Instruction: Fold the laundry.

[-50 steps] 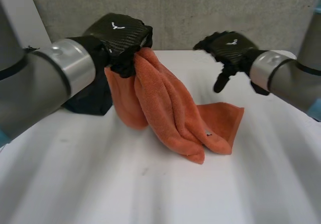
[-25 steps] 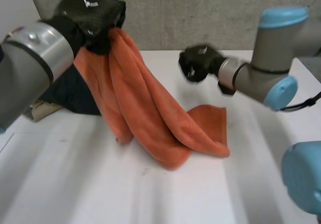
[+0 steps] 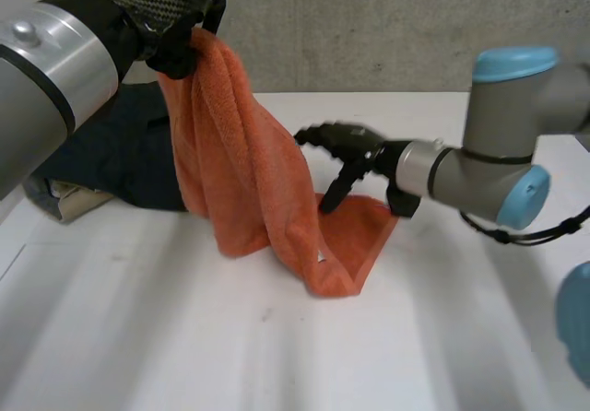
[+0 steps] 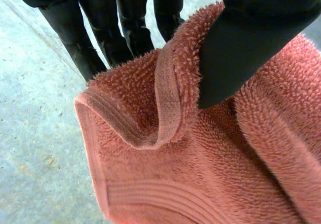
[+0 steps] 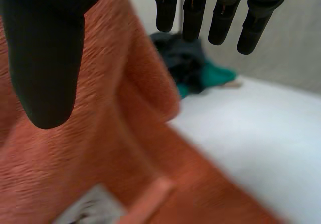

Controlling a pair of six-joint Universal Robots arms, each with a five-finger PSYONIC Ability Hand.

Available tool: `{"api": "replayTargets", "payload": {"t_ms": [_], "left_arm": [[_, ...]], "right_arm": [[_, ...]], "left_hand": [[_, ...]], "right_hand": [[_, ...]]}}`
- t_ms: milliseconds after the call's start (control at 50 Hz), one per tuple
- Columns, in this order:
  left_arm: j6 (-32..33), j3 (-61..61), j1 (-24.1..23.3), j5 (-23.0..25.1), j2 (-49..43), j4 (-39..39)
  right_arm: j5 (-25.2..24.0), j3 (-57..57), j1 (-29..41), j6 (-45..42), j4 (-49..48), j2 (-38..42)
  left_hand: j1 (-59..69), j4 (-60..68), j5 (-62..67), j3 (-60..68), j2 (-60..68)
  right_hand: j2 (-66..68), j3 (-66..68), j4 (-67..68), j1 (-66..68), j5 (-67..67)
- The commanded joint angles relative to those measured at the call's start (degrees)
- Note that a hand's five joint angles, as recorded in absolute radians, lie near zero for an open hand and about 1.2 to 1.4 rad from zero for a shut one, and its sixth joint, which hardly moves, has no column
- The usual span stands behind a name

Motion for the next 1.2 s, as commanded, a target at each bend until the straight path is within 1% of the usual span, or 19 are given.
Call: {"api": "replayTargets", "payload": {"t_ms": [20,100,120,160,200,260,300,400,480,560,640,780,940,960,1000,1020,1060,1100,1200], "left_arm": [[1.4,-2.2,0.9,0.0,-0.2,1.5],[1.4,-3.0,1.8,0.2,-0.3,2.1],[1.3,-3.0,2.4,0.4,-0.6,2.4],[1.3,-2.9,3.1,0.5,-1.0,2.8],[1.2,-2.2,4.2,0.9,-1.9,3.5],[1.0,-0.2,5.4,1.6,-3.3,4.3],[0.8,1.3,6.0,1.9,-4.1,4.7],[-2.6,6.9,6.4,1.2,-7.2,6.5],[-7.4,10.1,5.9,0.3,-10.3,7.6],[-10.7,10.1,4.8,-1.1,-14.3,7.5],[-10.7,6.8,3.6,-2.1,-17.2,6.8],[-5.4,-1.4,0.9,-2.0,-22.8,6.9],[-4.4,-5.6,-0.8,-2.1,-24.9,4.5],[-4.4,-5.7,-0.8,-2.0,-24.6,3.9],[-4.5,-5.9,-0.8,-1.9,-23.6,2.6],[-4.6,-5.9,-0.8,-1.4,-22.4,1.1],[-4.7,-5.9,-0.8,-0.7,-20.9,-0.4],[-4.8,-5.9,-0.4,0.4,-18.7,-2.6],[-6.0,-6.1,2.6,2.0,-14.1,-5.7]], "right_arm": [[0.1,-4.8,3.8,-1.5,6.3,6.6],[2.7,-7.5,4.6,-1.9,5.4,8.5],[5.3,-9.3,4.5,-1.4,4.0,8.6],[8.7,-11.7,4.0,-0.1,1.5,8.3],[14.8,-14.6,2.6,1.4,-2.6,6.6],[21.4,-15.3,0.9,2.3,-7.5,1.5],[23.3,-14.4,0.1,2.1,-10.5,-1.6],[23.8,-5.9,-1.2,0.7,-20.7,-11.9],[23.8,6.0,-1.1,-2.4,-30.3,-20.2],[23.7,20.7,-1.6,-9.7,-38.5,-26.8],[23.7,31.6,-1.4,-16.6,-40.2,-29.8],[24.5,45.7,-0.8,-26.9,-39.3,-27.5],[27.9,50.1,-1.2,-30.2,-38.3,-21.5],[28.0,50.1,-1.2,-30.2,-37.7,-21.5],[27.8,50.0,-1.3,-29.8,-36.6,-21.6],[27.3,49.9,-1.3,-29.7,-35.1,-21.8],[26.2,49.7,-1.1,-29.9,-33.1,-22.3],[24.4,49.3,-1.4,-29.7,-30.0,-23.9],[22.1,47.5,-3.6,-28.9,-25.2,-29.2]], "left_hand": [[13.4,11.1,14.6,11.9,11.6],[13.4,11.1,14.6,11.9,11.6],[13.4,11.1,14.6,11.9,11.6],[13.4,11.1,14.6,11.9,11.6],[13.4,11.1,14.6,11.9,11.6],[13.4,11.1,14.6,11.9,11.6],[13.4,11.1,14.6,11.9,11.6],[13.4,11.1,14.6,11.9,11.6],[13.4,11.1,14.6,11.9,11.6],[13.4,11.1,14.6,11.9,11.6],[13.4,11.1,14.6,11.9,11.6],[13.4,11.1,14.6,11.9,11.6],[12.9,10.6,14.1,11.4,11.1],[5.9,3.6,7.1,4.4,4.1],[-13.7,-16.0,-12.5,-15.2,-15.5],[-30.5,-32.8,-29.3,-32.0,-32.3],[-44.0,-46.3,-42.9,-45.5,-45.8],[-56.6,-58.9,-55.4,-58.1,-58.4],[-56.6,-58.9,-55.4,-58.1,-58.4]], "right_hand": [[10.1,10.3,10.0,9.6,11.5],[52.4,52.6,52.3,51.9,53.8],[62.0,62.3,61.9,61.6,63.4],[62.1,62.4,62.0,61.7,63.5],[62.1,62.4,62.0,61.7,63.5],[62.1,62.4,62.0,61.7,63.5],[62.1,62.4,62.0,61.7,63.5],[62.1,62.4,62.0,61.7,63.5],[62.1,62.4,62.0,61.7,63.5],[62.1,62.4,62.0,61.7,63.5],[62.1,62.4,62.0,61.7,63.5],[62.1,62.4,62.0,61.7,63.5],[62.1,62.4,62.0,61.7,63.5],[62.1,62.4,62.0,61.7,63.5],[48.0,48.3,48.0,47.6,49.5],[21.5,21.7,21.4,21.0,22.9],[1.3,1.5,1.2,0.8,2.7],[-5.0,-4.7,-5.1,-5.5,-3.6],[-7.9,-7.6,-8.0,-8.3,-6.5]]}}
